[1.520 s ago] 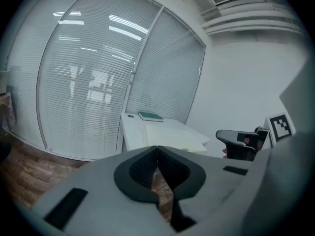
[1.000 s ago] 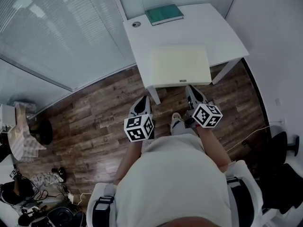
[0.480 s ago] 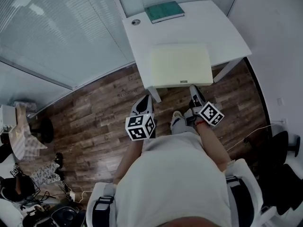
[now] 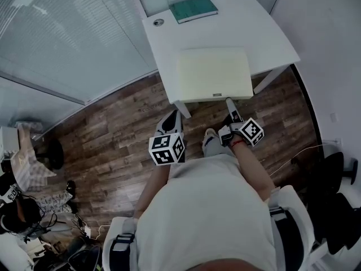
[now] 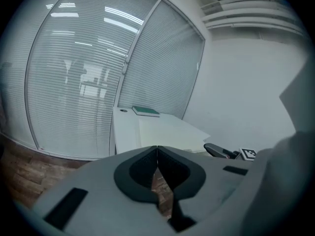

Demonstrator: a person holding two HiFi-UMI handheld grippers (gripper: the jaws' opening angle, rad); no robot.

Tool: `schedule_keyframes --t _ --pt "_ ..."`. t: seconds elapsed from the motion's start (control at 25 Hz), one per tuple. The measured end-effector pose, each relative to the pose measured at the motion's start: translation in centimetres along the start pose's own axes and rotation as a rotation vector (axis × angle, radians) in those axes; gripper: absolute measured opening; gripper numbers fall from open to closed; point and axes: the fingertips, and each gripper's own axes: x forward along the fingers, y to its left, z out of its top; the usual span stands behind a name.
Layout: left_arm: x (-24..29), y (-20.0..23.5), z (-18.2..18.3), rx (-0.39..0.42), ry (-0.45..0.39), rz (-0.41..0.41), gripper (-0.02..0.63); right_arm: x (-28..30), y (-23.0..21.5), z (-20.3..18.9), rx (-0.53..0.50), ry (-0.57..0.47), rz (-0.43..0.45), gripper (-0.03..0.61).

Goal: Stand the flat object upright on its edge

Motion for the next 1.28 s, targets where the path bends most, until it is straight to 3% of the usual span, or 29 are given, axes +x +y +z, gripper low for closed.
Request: schedule_keyframes --t 0.24,0.56,1.28 --pt "0.4 0.2 -0.1 0.005 0.011 0.001 0.021 1.7 -2.2 0.5 0.108 -0.062 -0.017 0.426" --pt "1.3 0.6 0.0 0.005 0.019 0.015 0.021 4.1 -4.2 1.6 0.180 -0.135 -0.046 0.443" --pt "4.1 1.3 2.2 0.013 0.014 0.051 0.021 8.6 -4.5 4.6 0.192 -0.174 0.000 0.445"
